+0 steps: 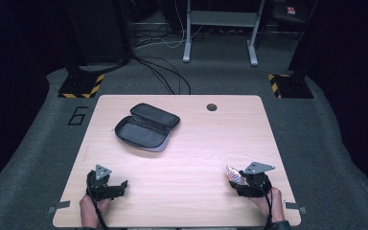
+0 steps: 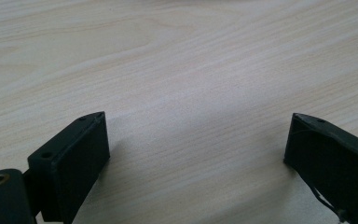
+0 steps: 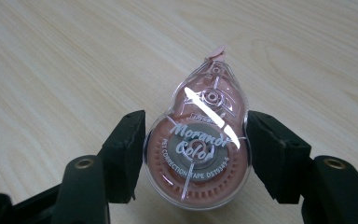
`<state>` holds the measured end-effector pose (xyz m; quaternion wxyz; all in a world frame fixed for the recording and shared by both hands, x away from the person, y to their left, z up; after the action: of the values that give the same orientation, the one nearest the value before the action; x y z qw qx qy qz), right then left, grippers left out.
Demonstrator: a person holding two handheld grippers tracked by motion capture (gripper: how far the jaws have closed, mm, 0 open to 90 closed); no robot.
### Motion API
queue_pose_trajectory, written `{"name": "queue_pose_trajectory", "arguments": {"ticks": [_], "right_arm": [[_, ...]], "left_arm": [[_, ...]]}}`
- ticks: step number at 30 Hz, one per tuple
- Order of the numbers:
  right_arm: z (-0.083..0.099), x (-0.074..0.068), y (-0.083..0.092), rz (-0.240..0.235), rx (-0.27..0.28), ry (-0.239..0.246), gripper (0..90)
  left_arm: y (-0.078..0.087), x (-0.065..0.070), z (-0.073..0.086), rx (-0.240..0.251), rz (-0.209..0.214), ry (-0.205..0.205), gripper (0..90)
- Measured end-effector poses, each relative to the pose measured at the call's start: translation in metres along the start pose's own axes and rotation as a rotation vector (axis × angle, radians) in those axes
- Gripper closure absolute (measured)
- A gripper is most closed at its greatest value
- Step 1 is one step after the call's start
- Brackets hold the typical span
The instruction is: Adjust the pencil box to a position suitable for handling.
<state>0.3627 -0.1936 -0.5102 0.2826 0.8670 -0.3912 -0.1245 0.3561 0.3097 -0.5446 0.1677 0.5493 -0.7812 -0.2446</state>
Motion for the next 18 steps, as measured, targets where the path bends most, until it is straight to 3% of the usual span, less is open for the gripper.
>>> {"name": "queue_pose_trajectory", "arguments": {"ticks": [10, 18], "right_arm": [[0.009, -0.012, 0.001, -0.031, -0.027, 0.039, 38.7], [0.019, -0.011, 0.000, -0.053, -0.064, 0.072, 38.5]], "left_arm": [[0.000, 0.000, 0.000, 0.007, -0.002, 0.001, 6.3], [0.000, 0.000, 0.000, 0.003, -0.001, 0.000, 6.3]]}}
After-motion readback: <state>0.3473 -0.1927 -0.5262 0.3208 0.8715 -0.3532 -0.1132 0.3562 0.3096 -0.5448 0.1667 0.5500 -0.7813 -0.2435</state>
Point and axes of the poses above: each handheld gripper's, and its own axes: y roughly backward along the jaws, z roughly out of its underside, x roughly to its right, the point moved 2 cm from there along -y, roughly forward along the jaws, and after that the axes turned 8 degrees about x, right-handed, at the moved point
